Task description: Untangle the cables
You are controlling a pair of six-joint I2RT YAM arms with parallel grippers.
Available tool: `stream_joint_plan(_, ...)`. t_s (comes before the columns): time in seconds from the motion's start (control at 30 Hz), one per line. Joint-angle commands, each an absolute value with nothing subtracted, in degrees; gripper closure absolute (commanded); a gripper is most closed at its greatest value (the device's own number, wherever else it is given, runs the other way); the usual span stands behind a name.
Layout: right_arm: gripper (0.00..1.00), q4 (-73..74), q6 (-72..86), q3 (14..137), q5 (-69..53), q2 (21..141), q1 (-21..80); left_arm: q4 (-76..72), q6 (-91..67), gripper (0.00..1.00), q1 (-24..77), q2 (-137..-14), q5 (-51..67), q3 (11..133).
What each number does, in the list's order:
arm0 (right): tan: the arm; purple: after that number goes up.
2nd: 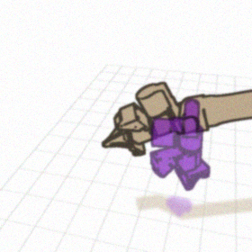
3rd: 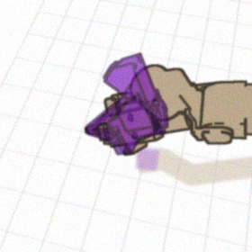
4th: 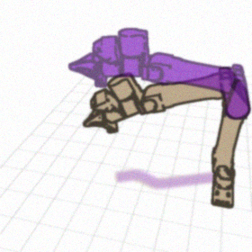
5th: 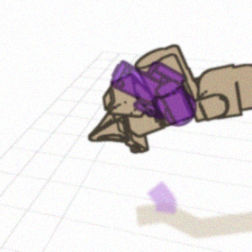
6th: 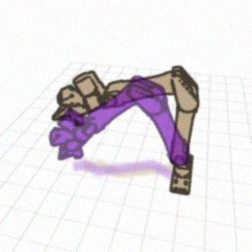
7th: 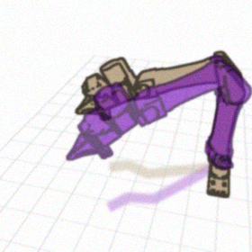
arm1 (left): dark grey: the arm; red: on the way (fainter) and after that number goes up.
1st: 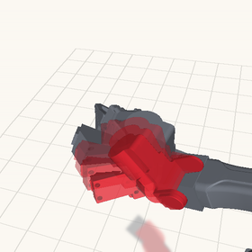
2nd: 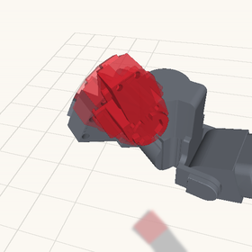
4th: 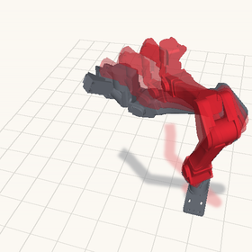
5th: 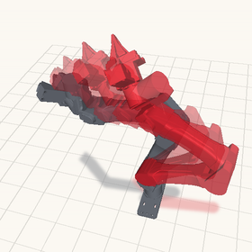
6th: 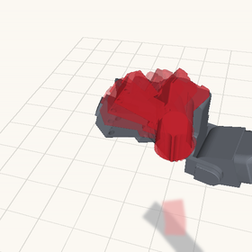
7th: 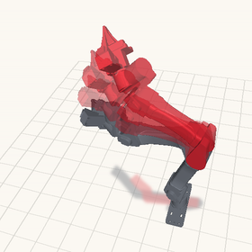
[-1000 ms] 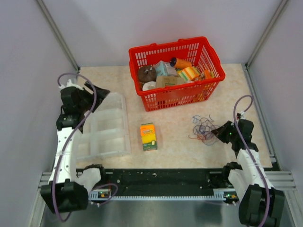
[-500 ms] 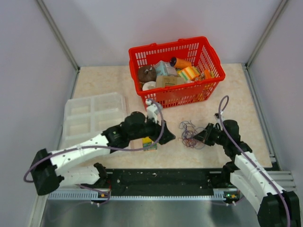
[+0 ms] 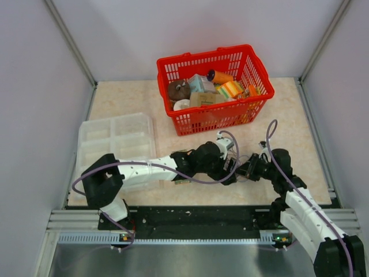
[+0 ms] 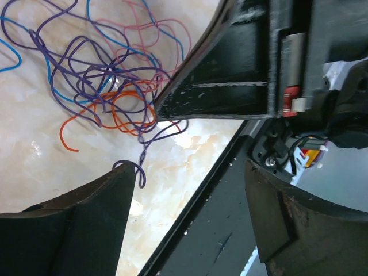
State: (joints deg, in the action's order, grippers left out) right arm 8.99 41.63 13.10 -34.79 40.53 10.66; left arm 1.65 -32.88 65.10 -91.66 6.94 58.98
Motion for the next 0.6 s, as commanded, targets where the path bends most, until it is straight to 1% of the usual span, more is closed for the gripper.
stream_joint_plan(0.0,0.9,6.9,42.0,13.8,-35.8,38.5,10.9,2.0,-33.7,0.25,65.0,-93.9,8.0,60.9)
stream_joint_plan(0.07,0.89,7.8,41.6,13.9,-34.7,38.1,10.9,2.5,-33.7,0.23,65.0,-94.0,7.6,60.6)
stream_joint_plan(0.13,0.89,8.1,41.0,13.9,-34.5,38.1,10.9,2.8,-34.3,0.17,65.0,-93.7,6.7,59.9)
stream_joint_plan(0.2,0.89,8.2,40.3,14.0,-34.5,38.5,10.9,2.7,-34.6,0.13,65.0,-92.7,6.0,59.0)
stream_joint_plan(0.37,0.94,8.3,39.5,14.4,-34.0,39.0,10.9,4.6,-36.6,0.06,65.0,-91.8,1.3,58.0)
stream_joint_plan(0.4,0.96,8.3,39.5,14.5,-34.5,39.0,10.9,6.3,-37.3,0.03,65.0,-92.5,-1.3,58.5)
stream_joint_plan(0.5,0.97,8.5,39.5,15.1,-34.8,38.4,10.9,11.7,-39.3,0.02,64.9,-94.6,-5.4,60.8)
stream_joint_plan(0.57,0.97,9.0,39.2,15.6,-34.8,37.8,10.9,9.9,-38.1,0.05,64.8,-95.0,-2.8,60.7)
